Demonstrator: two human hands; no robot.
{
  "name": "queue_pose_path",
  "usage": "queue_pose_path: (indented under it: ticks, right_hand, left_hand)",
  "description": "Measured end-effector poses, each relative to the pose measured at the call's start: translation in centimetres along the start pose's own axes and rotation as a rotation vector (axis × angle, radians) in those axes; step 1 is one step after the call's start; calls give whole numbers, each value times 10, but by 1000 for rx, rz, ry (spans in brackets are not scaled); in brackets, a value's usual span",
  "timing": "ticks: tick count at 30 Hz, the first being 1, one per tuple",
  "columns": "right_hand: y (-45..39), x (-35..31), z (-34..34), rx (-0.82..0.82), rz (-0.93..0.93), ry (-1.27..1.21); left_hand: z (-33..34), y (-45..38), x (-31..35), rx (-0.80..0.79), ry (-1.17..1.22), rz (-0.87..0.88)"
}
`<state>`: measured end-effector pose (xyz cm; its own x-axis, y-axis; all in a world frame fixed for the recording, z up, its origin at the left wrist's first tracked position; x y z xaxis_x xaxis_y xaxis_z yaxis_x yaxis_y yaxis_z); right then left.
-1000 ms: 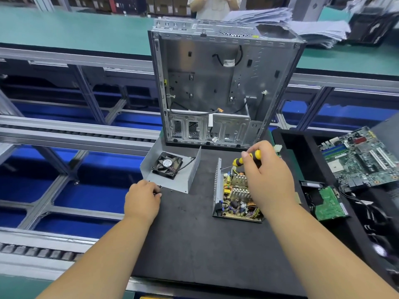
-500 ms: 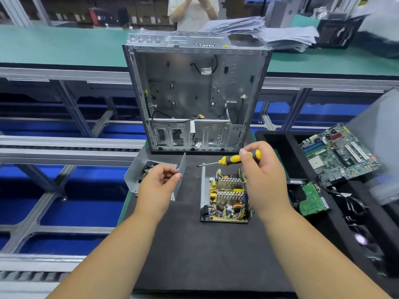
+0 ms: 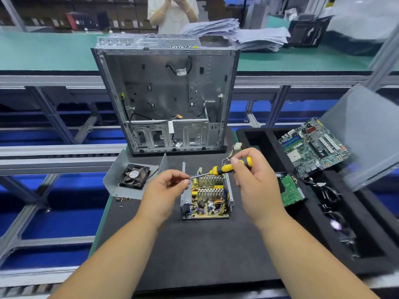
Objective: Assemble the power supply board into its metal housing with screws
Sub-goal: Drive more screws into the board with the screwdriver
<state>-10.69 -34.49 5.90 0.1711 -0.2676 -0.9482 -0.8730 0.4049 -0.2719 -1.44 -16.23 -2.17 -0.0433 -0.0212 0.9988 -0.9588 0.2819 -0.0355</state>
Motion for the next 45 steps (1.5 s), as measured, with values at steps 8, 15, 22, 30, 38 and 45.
queue_pose_path:
  ticks: [8,15,22,30,38,45]
  right_hand:
    - [7,4,-15,30,59,-28]
    - [11,9,-26,46,123,8]
    - [11,11,-33,89,150,24]
    - [10,17,-41,126,208,-27]
    - [12,25,-46,34,43,357]
    - [16,45,-30,-227,6,890]
  left_hand:
    - [10,9,2,-75,98,-56]
    - [13,14,4,-93,64,-3]
    - [27,21,4,-156,8,52]
    - [39,19,-2,-195,-20,55]
    - [52,17,-25,-326,-566,304]
    - [73,20,-79,-337,-1219,482]
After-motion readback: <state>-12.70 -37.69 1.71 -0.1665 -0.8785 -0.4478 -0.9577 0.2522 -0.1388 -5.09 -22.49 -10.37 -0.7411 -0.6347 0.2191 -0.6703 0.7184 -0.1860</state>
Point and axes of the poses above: each hand's wrist, its own y-axis away from the middle knuckle, its own z-axis out of the palm, x = y × z, the point moved 1 cm from there along -y, towards the middle knuckle, and after that the axes turned 1 degree about z, right-handed, at the moved point
